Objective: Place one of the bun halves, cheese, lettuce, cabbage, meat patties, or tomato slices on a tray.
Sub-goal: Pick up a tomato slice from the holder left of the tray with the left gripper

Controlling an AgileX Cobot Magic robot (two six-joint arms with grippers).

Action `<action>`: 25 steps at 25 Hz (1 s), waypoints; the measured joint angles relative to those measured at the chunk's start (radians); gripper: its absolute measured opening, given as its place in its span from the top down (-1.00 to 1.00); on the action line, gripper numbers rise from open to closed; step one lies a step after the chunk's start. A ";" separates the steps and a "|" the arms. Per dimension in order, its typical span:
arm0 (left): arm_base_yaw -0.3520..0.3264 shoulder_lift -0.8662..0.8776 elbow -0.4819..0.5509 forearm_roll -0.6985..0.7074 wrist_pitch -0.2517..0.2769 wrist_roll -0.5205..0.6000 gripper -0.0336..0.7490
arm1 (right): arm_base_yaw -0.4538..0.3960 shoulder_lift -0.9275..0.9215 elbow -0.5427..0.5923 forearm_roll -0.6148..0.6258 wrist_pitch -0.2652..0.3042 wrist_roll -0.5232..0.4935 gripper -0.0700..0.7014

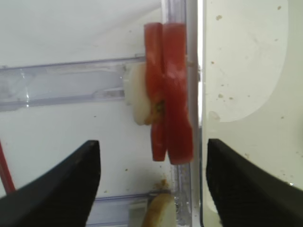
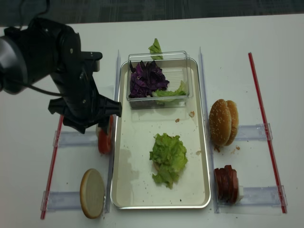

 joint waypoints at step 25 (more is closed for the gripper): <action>-0.074 0.000 0.000 -0.026 -0.099 -0.096 -0.21 | 0.000 0.000 0.000 0.000 0.000 0.000 0.04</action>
